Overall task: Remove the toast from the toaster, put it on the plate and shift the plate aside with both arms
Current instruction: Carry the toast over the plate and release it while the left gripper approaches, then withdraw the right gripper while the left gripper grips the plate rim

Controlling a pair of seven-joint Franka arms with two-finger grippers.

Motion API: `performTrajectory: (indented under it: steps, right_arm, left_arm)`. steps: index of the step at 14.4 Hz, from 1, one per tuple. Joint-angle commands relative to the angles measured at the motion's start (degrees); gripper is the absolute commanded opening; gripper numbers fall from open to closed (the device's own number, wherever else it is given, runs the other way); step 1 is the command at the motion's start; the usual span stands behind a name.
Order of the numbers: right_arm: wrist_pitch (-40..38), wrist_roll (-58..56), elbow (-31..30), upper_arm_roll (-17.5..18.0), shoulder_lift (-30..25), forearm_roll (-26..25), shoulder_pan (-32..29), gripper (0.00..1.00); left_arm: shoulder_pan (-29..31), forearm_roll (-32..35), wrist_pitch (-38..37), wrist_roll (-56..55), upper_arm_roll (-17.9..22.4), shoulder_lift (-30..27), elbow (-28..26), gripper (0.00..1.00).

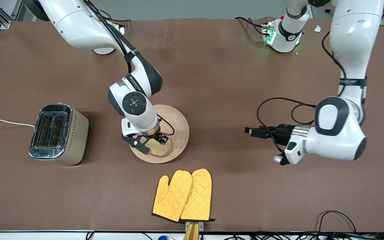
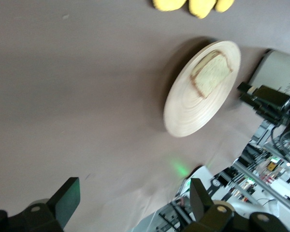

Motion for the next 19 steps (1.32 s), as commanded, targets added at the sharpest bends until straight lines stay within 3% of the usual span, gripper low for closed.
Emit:
performTrajectory:
  steps: [1, 4, 7, 10, 11, 16, 19]
  right_arm:
    - [-0.86, -1.02, 2.62, 1.78, -1.12, -1.48, -2.59, 1.0]
    - [-7.08, -14.52, 2.99, 3.45, -5.23, -1.22, -9.09, 1.0]
    - [-13.69, -30.34, 2.81, 3.36, -11.82, -0.87, -16.12, 1.0]
    - [-17.3, -35.83, 2.55, 2.75, -16.48, -0.6, -20.96, 1.0]
    - [-18.09, -36.27, 2.46, 1.44, -18.07, 0.97, -21.76, 1.0]
    - [-23.53, -53.91, 0.97, -12.35, -25.89, 11.95, -21.33, 1.0]
    - [-24.42, -58.67, -4.28, -15.61, -31.95, 12.41, -20.8, 1.0]
  left_arm:
    - [0.62, -4.21, 11.38, 2.06, -5.19, -3.34, -8.53, 1.0]
    - [0.19, -10.62, 20.29, 6.0, -8.81, -5.29, -13.83, 1.0]
    - [-0.43, -16.86, 27.06, 13.03, -12.24, -2.49, -16.12, 1.0]
    - [-2.88, -17.23, 31.8, 15.86, -13.39, 1.12, -16.12, 1.0]
    - [-5.15, -17.23, 35.21, 15.86, -13.39, 1.82, -16.21, 1.0]
    - [-12.38, -22.67, 46.48, 17.44, -13.39, 7.35, -14.55, 1.0]
    - [-12.56, -24.17, 46.67, 17.97, -13.48, 10.43, -12.79, 1.0]
